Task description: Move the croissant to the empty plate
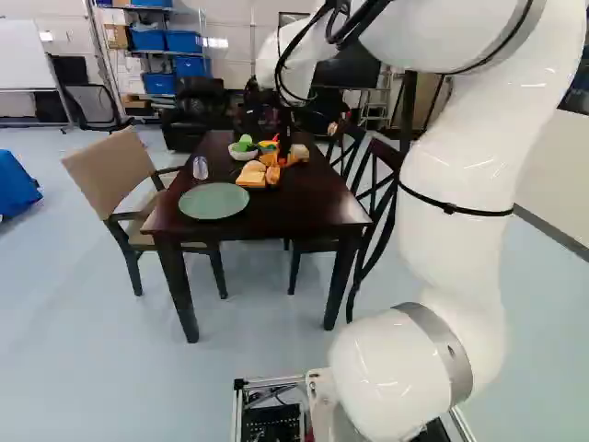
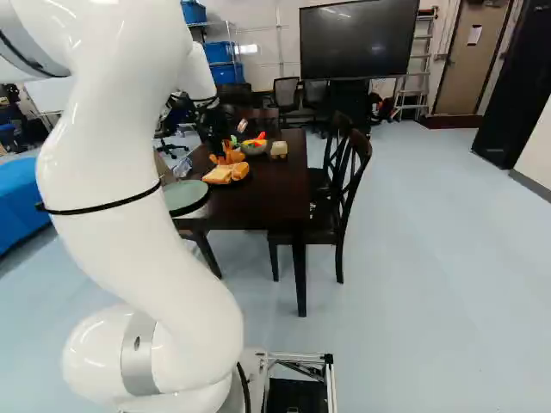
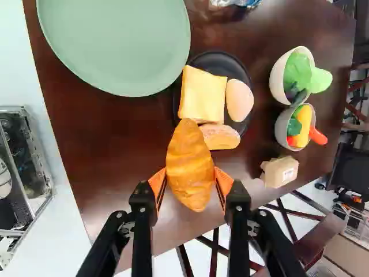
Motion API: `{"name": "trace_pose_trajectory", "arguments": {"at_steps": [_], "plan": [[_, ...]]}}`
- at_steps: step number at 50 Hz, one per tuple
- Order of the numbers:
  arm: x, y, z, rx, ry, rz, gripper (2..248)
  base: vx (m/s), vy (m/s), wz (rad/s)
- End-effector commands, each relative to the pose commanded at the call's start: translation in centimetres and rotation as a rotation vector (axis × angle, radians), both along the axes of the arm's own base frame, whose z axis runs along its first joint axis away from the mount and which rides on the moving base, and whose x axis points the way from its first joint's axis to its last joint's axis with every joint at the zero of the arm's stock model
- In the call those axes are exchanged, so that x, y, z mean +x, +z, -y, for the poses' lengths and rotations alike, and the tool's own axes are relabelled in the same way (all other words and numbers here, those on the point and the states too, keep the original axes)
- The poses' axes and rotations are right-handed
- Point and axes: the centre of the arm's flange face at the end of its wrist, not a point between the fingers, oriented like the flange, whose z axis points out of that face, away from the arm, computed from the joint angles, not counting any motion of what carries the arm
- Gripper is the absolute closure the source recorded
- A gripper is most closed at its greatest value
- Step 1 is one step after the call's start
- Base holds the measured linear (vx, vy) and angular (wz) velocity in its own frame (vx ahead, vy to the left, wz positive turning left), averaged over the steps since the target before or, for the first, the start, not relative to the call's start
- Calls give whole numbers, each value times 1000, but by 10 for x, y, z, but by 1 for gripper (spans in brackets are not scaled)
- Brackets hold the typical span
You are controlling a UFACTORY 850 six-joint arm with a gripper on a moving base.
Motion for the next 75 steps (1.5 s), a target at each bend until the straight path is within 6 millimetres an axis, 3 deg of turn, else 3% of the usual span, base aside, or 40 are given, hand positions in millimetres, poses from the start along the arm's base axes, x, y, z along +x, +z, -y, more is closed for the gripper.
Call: {"name": "trace_pose_trajectory", "arguments": {"at_steps": [34, 75], "plan": [[2, -1, -63, 2, 101, 9, 117, 0, 0, 0], [-21, -3, -131, -11, 217, -31, 117, 0, 0, 0]]}}
